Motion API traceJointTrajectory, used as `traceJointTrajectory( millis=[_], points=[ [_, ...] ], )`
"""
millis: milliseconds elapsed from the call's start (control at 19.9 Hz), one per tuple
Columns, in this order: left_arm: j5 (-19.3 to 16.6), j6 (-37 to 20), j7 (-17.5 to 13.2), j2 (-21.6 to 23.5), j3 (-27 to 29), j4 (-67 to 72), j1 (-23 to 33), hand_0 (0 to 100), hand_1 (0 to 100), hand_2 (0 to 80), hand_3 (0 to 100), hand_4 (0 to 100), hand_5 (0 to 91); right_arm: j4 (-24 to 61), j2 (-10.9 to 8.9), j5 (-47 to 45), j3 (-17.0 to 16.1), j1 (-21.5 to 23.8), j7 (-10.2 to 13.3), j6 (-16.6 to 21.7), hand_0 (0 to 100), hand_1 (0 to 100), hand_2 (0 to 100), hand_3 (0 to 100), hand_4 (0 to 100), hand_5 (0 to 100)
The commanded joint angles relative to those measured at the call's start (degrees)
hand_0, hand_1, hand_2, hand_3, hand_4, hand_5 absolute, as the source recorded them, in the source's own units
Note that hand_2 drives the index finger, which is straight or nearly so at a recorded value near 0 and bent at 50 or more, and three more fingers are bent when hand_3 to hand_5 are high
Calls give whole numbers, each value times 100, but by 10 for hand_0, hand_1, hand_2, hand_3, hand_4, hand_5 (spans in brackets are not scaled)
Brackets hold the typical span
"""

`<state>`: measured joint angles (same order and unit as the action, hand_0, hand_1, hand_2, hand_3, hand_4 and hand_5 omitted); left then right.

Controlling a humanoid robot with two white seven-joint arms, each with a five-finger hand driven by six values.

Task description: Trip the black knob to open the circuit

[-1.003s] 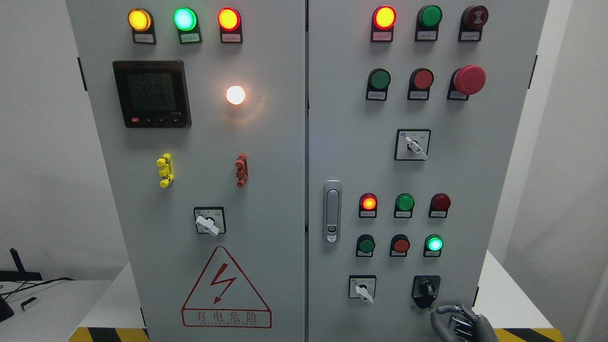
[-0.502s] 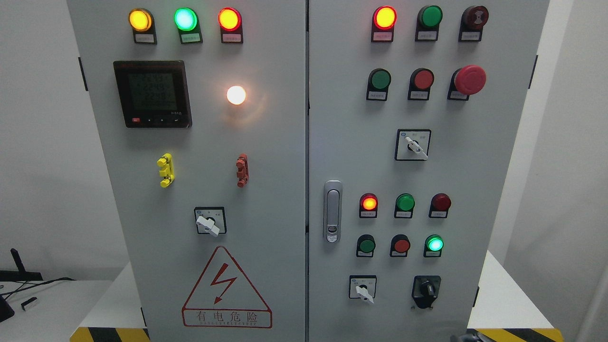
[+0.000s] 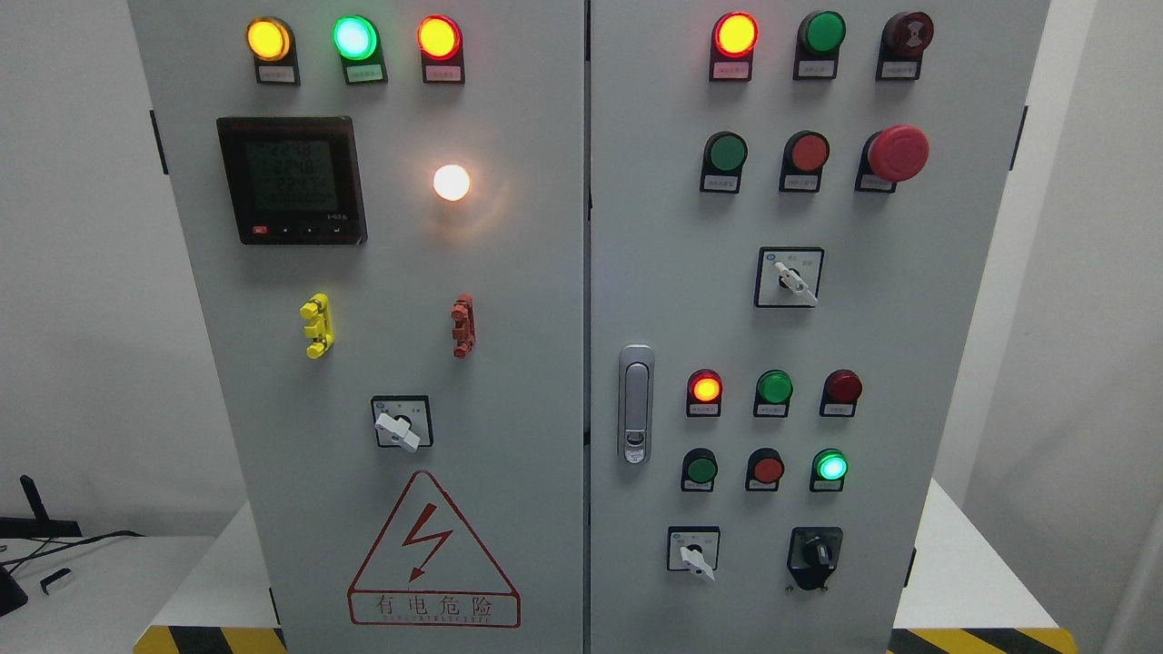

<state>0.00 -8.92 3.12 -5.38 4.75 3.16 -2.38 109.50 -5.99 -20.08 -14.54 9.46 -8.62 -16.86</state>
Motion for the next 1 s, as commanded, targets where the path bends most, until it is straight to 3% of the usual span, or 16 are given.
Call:
traceJointTrajectory(
  millis=[0, 953],
  points=[
    [-176, -5, 5, 1, 0, 0, 0, 120, 389, 0, 0, 0, 0, 493, -16, -84, -400, 214, 1, -2, 0, 1, 181, 261, 231, 229],
    [-176, -5, 5, 1, 0, 0, 0, 120, 389, 0, 0, 0, 0, 493, 45, -84, -304, 205, 1, -11, 0, 0, 146, 236, 222, 213]
  ],
)
